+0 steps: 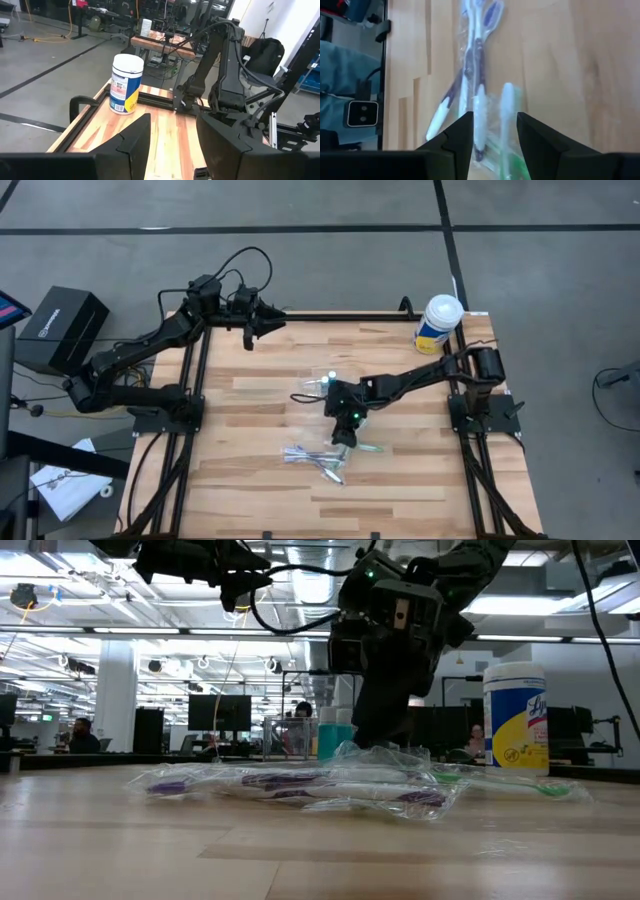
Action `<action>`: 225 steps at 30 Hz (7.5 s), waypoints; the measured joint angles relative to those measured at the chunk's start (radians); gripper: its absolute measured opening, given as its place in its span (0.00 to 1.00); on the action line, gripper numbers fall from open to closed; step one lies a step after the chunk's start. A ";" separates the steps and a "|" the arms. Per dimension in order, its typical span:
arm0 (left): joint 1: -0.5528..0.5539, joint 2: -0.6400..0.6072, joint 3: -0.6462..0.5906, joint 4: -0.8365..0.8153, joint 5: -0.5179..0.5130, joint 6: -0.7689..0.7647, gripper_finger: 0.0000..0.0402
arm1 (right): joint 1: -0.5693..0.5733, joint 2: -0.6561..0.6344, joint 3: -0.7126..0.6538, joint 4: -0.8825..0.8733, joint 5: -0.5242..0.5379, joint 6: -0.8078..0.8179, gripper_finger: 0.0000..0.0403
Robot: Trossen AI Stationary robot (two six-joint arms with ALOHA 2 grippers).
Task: Pick & Place toothbrushing station
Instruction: Put the bottom green toothbrush into the transparent organizer, then put the top left purple toothbrush into the transparent organizer
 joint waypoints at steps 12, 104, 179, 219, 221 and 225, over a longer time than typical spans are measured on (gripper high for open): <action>0.000 0.000 0.000 -0.003 0.000 -0.003 0.38 | 0.014 0.000 0.000 0.017 -0.042 -0.002 0.35; 0.049 0.000 0.000 0.184 -0.036 -0.157 0.38 | -0.139 -0.525 -0.391 1.467 1.124 -0.141 0.00; 0.091 0.105 0.000 0.178 0.031 0.083 0.38 | -0.086 0.080 -0.416 1.706 1.244 -0.004 0.00; 0.090 0.105 0.000 0.170 0.054 0.083 0.38 | -0.033 0.059 -0.460 1.706 1.260 0.133 0.54; 0.090 0.105 0.000 0.166 0.054 0.084 0.38 | -0.028 0.042 -0.459 1.706 1.263 0.118 0.53; 0.090 0.105 0.000 0.162 0.054 0.089 0.38 | -0.016 -0.039 -0.460 1.706 1.266 0.031 0.50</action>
